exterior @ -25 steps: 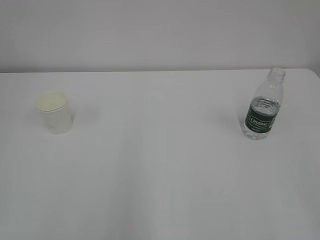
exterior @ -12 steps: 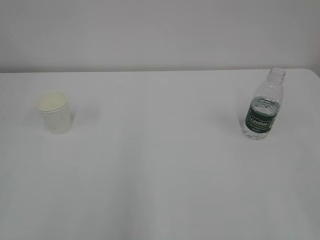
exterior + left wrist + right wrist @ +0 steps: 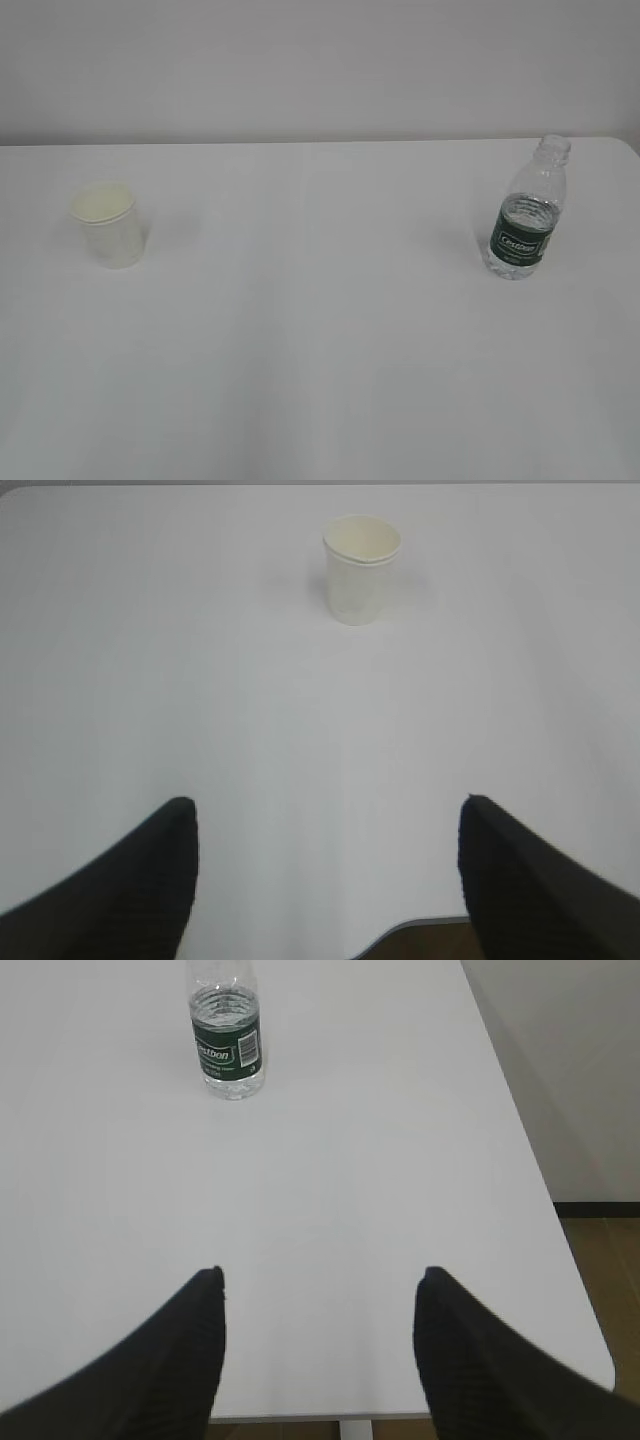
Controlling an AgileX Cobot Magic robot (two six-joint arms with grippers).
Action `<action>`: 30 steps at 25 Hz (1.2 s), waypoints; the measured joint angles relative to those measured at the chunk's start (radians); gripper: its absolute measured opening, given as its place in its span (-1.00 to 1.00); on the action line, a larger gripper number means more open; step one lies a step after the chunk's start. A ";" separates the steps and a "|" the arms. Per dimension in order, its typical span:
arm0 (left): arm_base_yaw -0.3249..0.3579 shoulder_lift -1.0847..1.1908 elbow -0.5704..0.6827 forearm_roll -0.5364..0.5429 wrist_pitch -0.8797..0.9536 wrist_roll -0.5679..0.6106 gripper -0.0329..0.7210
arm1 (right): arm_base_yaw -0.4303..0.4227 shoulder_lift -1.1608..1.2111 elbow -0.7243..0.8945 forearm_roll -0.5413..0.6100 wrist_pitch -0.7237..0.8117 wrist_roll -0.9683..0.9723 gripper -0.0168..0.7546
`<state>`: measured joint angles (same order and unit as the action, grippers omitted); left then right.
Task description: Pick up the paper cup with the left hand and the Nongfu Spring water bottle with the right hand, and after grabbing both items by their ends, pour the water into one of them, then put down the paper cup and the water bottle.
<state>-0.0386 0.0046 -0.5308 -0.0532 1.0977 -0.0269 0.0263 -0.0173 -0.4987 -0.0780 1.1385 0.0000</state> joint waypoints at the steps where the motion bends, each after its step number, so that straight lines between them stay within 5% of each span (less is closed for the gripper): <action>1: 0.000 0.000 0.000 0.000 0.000 0.000 0.64 | 0.000 0.000 0.000 0.000 0.000 0.000 0.24; 16: -0.010 0.089 -0.009 0.002 -0.029 0.027 0.42 | 0.000 0.000 -0.015 0.006 -0.018 0.000 0.24; 30: -0.010 0.367 -0.020 0.015 -0.518 0.027 0.42 | 0.000 0.210 -0.037 -0.002 -0.380 0.000 0.24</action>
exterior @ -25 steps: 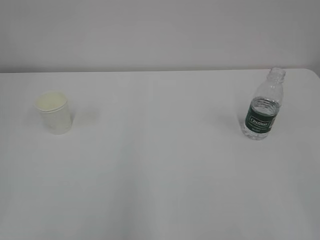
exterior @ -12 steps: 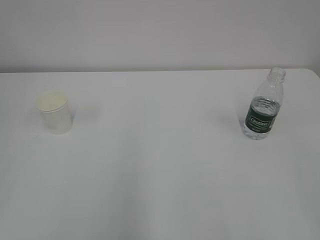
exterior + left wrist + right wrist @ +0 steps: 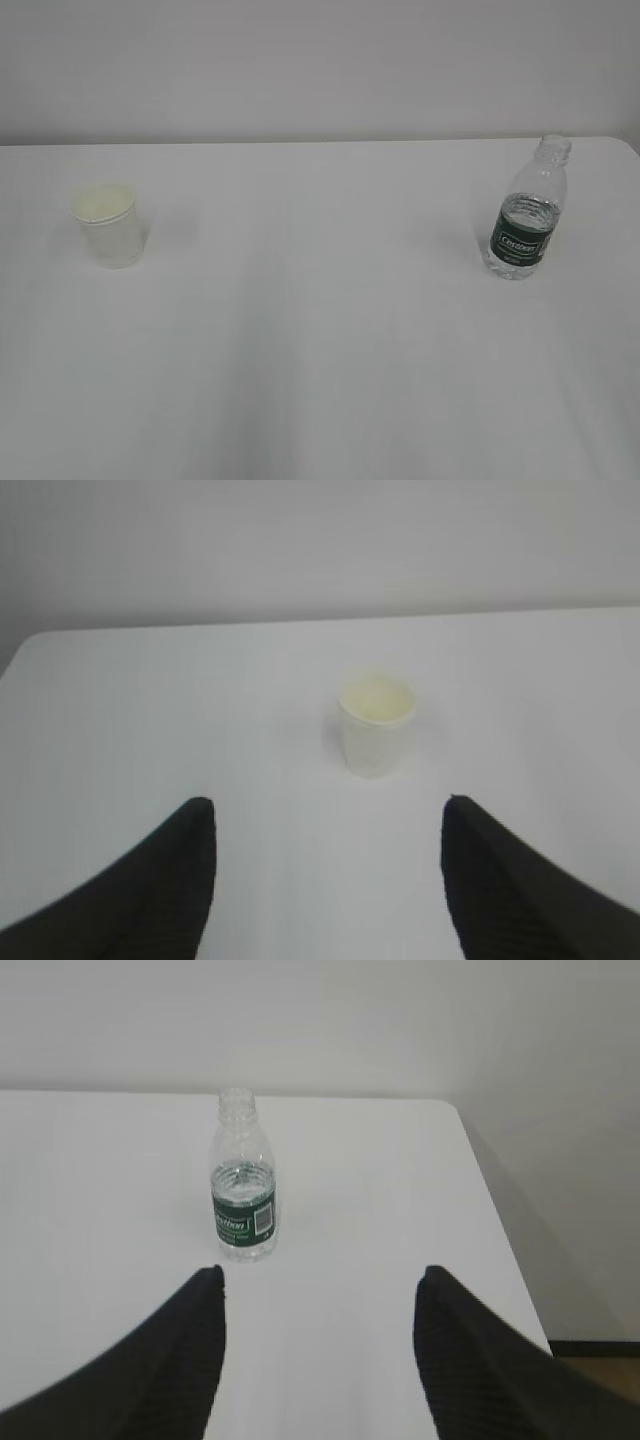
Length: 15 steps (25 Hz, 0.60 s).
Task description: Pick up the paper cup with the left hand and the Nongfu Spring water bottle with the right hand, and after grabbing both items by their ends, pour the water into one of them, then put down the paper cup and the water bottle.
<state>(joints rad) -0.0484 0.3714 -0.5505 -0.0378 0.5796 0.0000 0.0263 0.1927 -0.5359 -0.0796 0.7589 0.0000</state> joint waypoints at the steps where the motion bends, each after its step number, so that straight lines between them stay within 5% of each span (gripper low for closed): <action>1: 0.000 0.019 0.000 0.000 -0.041 0.000 0.42 | 0.000 0.003 0.000 0.001 -0.021 0.000 0.24; 15: 0.000 0.254 0.000 0.004 -0.478 0.000 0.42 | 0.000 0.120 0.000 0.001 -0.337 0.000 0.24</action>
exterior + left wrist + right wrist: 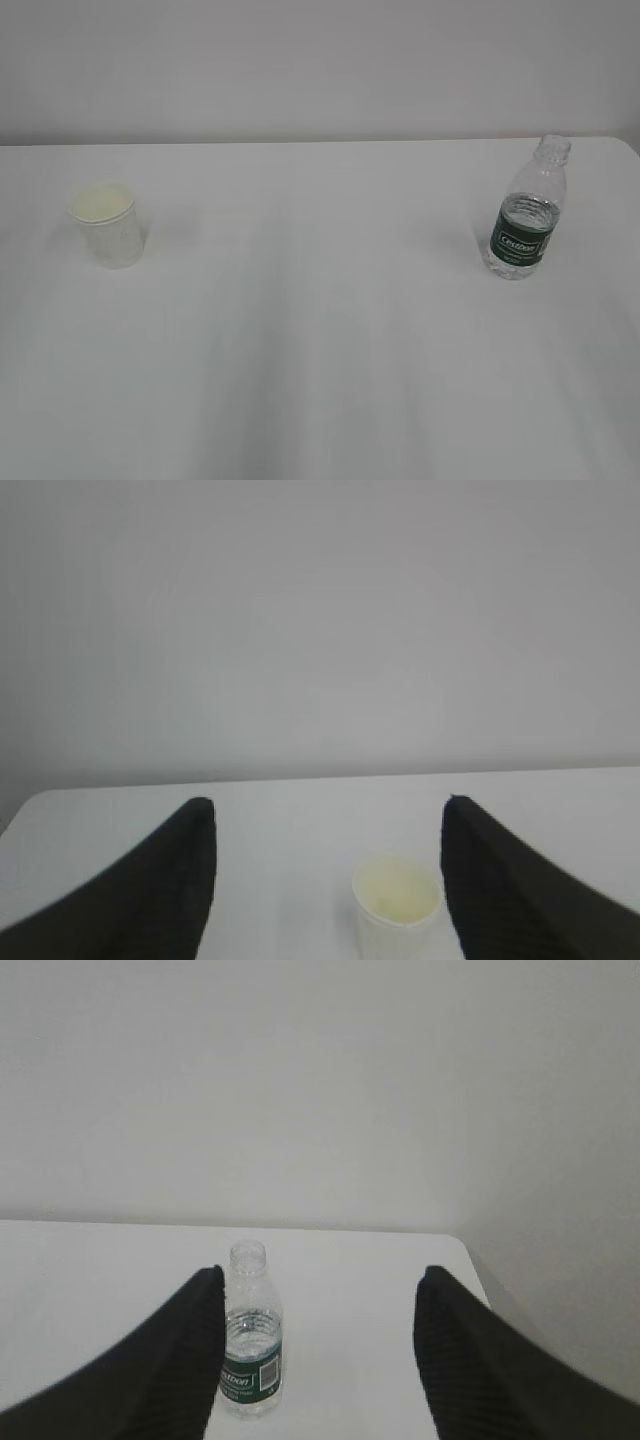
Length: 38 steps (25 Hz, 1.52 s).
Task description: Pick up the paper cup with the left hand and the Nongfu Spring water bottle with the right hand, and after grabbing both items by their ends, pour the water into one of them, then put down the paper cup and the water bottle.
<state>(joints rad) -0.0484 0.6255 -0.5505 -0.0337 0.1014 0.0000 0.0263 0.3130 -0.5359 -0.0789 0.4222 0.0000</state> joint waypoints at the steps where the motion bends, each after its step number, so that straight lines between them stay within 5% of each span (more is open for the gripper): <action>1: 0.000 0.008 0.000 0.004 -0.021 0.000 0.42 | 0.000 0.021 0.000 0.000 -0.028 0.000 0.24; 16: -0.001 0.156 0.000 0.008 -0.222 0.000 0.37 | 0.000 0.279 0.000 0.000 -0.422 -0.007 0.24; 27: -0.001 0.289 0.000 0.005 -0.231 0.000 0.37 | 0.000 0.402 0.000 0.000 -0.475 -0.007 0.24; 38: -0.001 0.458 0.000 -0.122 -0.332 0.000 0.37 | 0.000 0.467 0.035 0.000 -0.537 0.000 0.24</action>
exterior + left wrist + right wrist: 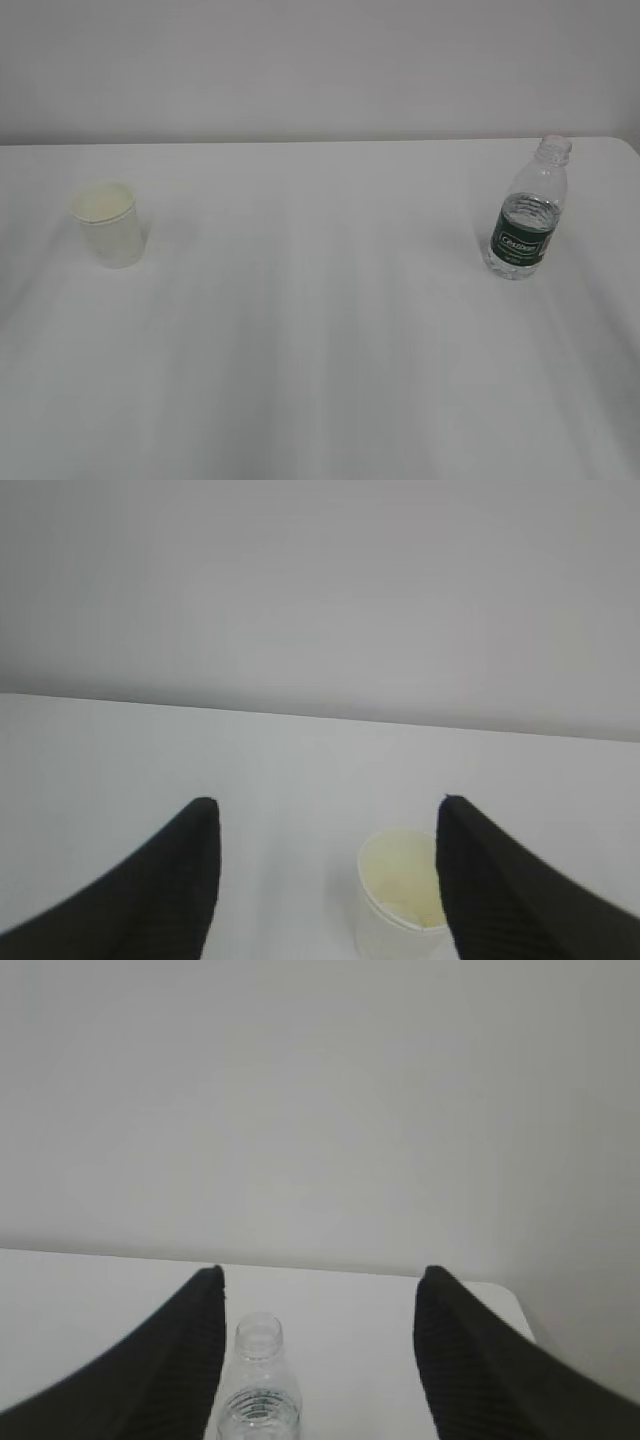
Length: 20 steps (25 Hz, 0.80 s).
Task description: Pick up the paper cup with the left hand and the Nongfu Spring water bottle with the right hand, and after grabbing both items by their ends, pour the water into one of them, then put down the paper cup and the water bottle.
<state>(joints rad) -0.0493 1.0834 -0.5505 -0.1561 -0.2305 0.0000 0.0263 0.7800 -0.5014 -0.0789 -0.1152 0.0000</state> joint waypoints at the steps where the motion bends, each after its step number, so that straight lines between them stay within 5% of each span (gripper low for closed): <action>1: 0.000 0.005 0.000 -0.002 -0.014 0.000 0.37 | 0.000 0.000 0.014 0.000 -0.013 0.000 0.24; 5: -0.019 0.029 0.000 -0.008 -0.100 0.000 0.37 | 0.000 0.001 0.065 0.000 -0.047 0.014 0.24; 15: -0.206 0.192 0.000 0.084 -0.279 0.000 0.37 | 0.000 0.055 0.119 0.000 -0.121 0.039 0.24; 20: -0.230 0.205 0.027 0.093 -0.335 0.000 0.37 | 0.000 0.137 0.119 -0.002 -0.171 0.049 0.24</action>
<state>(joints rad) -0.2797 1.2885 -0.5231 -0.0627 -0.5654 0.0000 0.0263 0.9172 -0.3819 -0.0812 -0.2858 0.0494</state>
